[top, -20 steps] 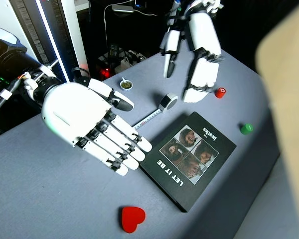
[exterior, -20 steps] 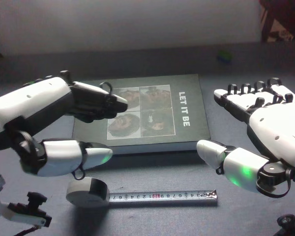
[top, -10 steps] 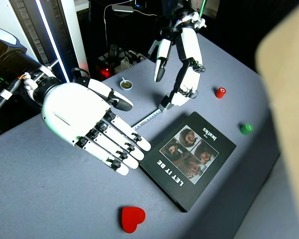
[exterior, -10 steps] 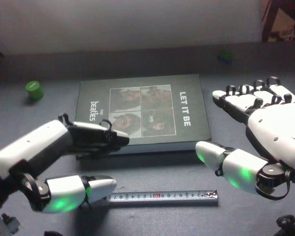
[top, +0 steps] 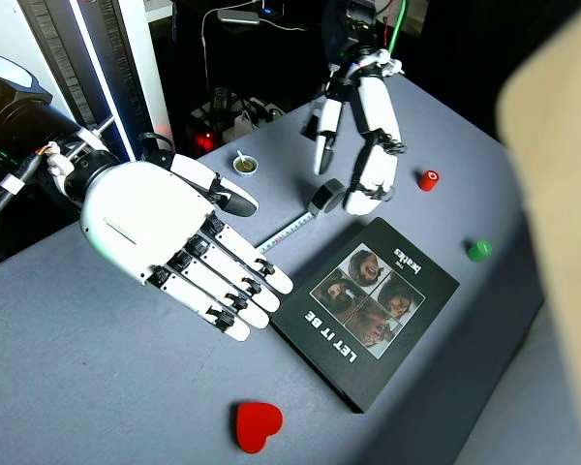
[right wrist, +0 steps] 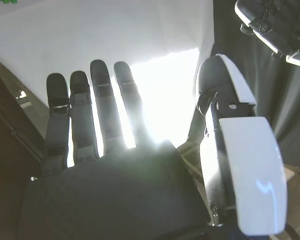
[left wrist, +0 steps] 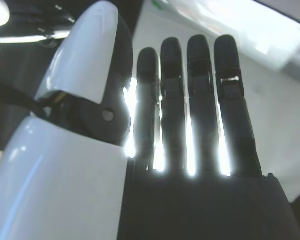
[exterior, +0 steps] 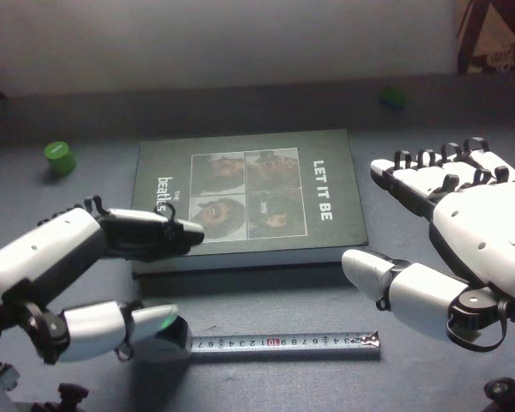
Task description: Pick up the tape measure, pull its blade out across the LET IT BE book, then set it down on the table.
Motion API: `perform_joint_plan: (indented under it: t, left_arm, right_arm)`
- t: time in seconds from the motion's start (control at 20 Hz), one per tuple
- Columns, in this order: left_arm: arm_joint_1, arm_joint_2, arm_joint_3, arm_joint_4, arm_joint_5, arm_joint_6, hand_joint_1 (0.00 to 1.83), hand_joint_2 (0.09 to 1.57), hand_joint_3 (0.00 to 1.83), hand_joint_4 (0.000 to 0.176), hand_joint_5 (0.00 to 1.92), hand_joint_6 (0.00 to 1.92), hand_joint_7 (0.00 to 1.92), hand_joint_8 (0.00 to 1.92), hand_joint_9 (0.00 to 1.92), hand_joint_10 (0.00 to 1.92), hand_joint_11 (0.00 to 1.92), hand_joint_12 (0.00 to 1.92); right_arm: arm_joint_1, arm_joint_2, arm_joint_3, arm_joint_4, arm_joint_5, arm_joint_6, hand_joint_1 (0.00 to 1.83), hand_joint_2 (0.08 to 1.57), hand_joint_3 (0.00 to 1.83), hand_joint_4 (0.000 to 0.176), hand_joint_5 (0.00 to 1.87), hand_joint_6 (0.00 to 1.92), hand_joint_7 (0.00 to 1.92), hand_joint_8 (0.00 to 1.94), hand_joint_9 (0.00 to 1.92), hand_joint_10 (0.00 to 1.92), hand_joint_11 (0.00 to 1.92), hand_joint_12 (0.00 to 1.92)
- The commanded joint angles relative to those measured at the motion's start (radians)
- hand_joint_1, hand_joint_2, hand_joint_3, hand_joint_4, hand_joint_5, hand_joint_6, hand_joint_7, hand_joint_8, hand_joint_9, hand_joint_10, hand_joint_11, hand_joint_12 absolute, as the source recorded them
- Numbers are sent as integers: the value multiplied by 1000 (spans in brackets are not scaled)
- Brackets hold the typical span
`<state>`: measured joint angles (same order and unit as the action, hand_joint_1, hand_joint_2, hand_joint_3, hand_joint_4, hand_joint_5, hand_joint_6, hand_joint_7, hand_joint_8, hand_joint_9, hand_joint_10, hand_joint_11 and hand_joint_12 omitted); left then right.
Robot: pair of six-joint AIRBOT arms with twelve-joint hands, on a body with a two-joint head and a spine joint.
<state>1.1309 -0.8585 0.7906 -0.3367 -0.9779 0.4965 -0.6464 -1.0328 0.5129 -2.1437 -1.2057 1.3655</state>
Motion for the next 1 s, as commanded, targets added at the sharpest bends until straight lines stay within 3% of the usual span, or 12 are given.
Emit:
perform_joint_plan:
  t: [0.0, 0.25, 0.55, 0.95]
  left_arm:
    - [-1, -6, 6, 13, -116, -10, 1156, 1115, 0, 0, 658, 1, 719, 8, 692, 7, 491, 530]
    - [34, -13, 20, 19, -123, -12, 1166, 1129, 4, 0, 644, 0, 712, 2, 674, 1, 488, 521]
    - [44, -15, 30, 23, -125, -6, 1163, 1129, 2, 0, 660, 4, 714, 1, 685, 4, 484, 517]
    - [65, -19, 28, 43, -126, 29, 1164, 1125, 0, 0, 660, 3, 726, 5, 698, 6, 495, 519]
  right_arm:
    - [6, 2, -4, -86, -77, 9, 127, 1216, 0, 0, 244, 3, 285, 3, 222, 8, 0, 783]
    - [6, 2, -4, -87, -78, 10, 131, 1216, 0, 0, 233, 5, 285, 0, 217, 2, 0, 714]
    - [5, 1, -4, -89, -78, 11, 133, 1214, 0, 0, 243, 2, 300, 1, 263, 6, 0, 911]
    - [1, 1, -4, -96, -76, 9, 130, 1217, 1, 0, 252, 2, 333, 3, 270, 3, 0, 817]
